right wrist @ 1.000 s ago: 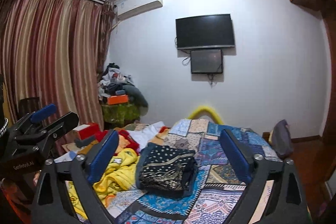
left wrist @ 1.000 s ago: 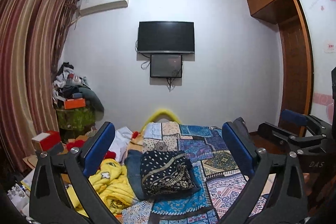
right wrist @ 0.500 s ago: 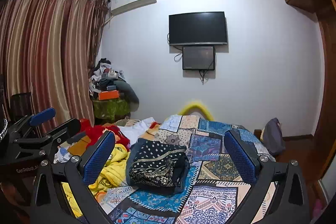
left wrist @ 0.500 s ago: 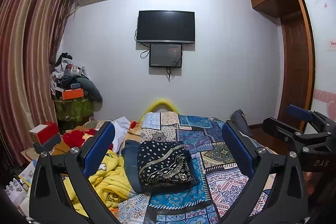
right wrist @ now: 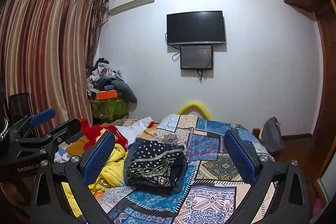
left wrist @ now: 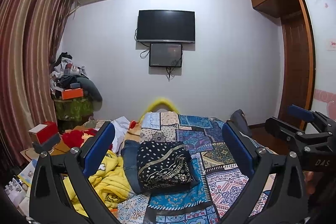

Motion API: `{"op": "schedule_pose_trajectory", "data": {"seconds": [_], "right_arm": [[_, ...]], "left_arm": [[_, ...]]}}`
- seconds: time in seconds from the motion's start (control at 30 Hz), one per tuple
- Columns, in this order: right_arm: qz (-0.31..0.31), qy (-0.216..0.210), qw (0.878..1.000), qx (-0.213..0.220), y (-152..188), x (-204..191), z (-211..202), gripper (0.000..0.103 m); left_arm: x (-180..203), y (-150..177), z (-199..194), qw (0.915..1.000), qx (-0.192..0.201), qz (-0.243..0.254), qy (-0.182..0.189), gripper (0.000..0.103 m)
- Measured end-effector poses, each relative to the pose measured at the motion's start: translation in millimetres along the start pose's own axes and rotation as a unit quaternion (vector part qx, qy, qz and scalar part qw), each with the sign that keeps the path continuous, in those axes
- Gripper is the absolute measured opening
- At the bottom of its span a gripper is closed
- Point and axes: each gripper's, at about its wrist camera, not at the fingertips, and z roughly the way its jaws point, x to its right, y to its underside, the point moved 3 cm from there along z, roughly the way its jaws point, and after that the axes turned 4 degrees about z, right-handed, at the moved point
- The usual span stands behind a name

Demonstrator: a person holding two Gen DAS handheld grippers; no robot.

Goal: Fold large clothes

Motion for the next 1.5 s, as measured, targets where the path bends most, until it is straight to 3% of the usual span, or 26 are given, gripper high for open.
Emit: {"op": "schedule_pose_trajectory", "data": {"seconds": [0.9, 1.5], "right_arm": [[0.017, 0.005, 1.0, -0.006, 3.2, 6.4, -0.3, 0.103], [0.015, -0.001, 1.0, -0.013, 0.7, 3.8, 2.5, 0.103]], "left_arm": [[5.0, 3.6, 4.7, 0.9999, -0.009, 0.01, 0.002, 0.103], [-1.8, 4.5, 3.2, 0.9997, -0.01, 0.003, 0.023, 0.103]]}}
